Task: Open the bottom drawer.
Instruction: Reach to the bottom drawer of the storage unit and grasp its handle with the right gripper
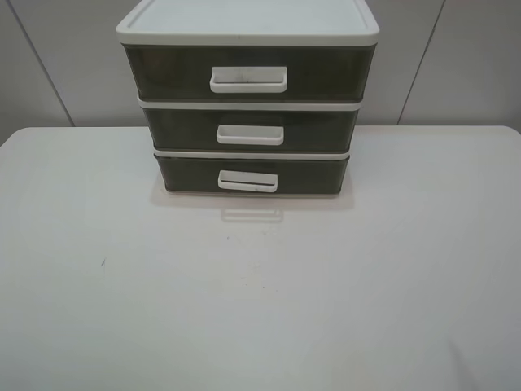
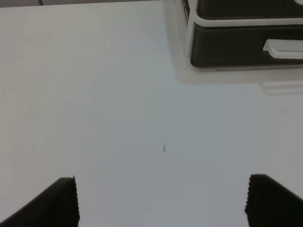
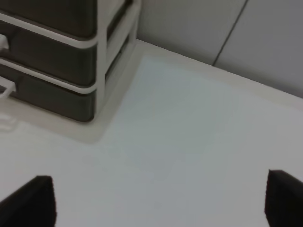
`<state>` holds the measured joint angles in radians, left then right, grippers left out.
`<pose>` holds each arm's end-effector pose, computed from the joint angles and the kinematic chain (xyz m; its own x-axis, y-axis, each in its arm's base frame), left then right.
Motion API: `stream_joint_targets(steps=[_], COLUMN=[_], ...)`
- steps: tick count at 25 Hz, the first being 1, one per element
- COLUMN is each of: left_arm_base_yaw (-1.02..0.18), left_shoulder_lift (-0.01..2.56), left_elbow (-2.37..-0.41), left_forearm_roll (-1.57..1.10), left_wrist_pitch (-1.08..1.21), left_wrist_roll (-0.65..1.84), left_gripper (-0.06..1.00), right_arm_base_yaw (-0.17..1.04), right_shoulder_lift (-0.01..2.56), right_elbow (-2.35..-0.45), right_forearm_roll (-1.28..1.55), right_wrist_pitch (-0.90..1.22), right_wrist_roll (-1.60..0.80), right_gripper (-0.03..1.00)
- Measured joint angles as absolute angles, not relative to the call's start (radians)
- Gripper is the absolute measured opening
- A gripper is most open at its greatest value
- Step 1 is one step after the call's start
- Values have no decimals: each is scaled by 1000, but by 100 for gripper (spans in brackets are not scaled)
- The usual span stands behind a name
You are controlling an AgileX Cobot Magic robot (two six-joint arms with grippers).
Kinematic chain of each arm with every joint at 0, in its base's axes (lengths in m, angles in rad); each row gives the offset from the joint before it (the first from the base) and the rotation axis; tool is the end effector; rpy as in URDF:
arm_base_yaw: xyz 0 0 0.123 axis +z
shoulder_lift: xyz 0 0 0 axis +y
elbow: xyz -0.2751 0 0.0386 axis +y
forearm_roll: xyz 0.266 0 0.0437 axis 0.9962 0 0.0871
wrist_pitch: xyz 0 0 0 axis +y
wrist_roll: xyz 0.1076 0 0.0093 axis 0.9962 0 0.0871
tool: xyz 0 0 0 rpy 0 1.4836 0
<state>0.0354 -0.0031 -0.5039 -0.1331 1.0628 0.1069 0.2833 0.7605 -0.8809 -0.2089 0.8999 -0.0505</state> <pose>0.0324 -0.0114 0.2799 -0.4447 0.0258 -0.8953 0.0871 0.9961 -0.0145 0.1670 0.0303 0.3487 -0.5670 -0.3506 -0.7453 -0.2614 0.9347 -0.2409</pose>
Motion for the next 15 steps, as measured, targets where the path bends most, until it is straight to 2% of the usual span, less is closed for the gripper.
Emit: stream_joint_targets(steps=[15], left_arm_base_yaw=[35], left_shoulder_lift=[-3], left_elbow=[-504], left_forearm_roll=[-133], left_wrist_pitch=[1063], left_wrist_roll=[107], left_gripper=[72], right_arm_base_yaw=[767], right_shoulder_lift=[1348], right_elbow=[-881], right_forearm_roll=[-238], right_wrist_pitch=[478], right_wrist_roll=[-47], right_gripper=[77])
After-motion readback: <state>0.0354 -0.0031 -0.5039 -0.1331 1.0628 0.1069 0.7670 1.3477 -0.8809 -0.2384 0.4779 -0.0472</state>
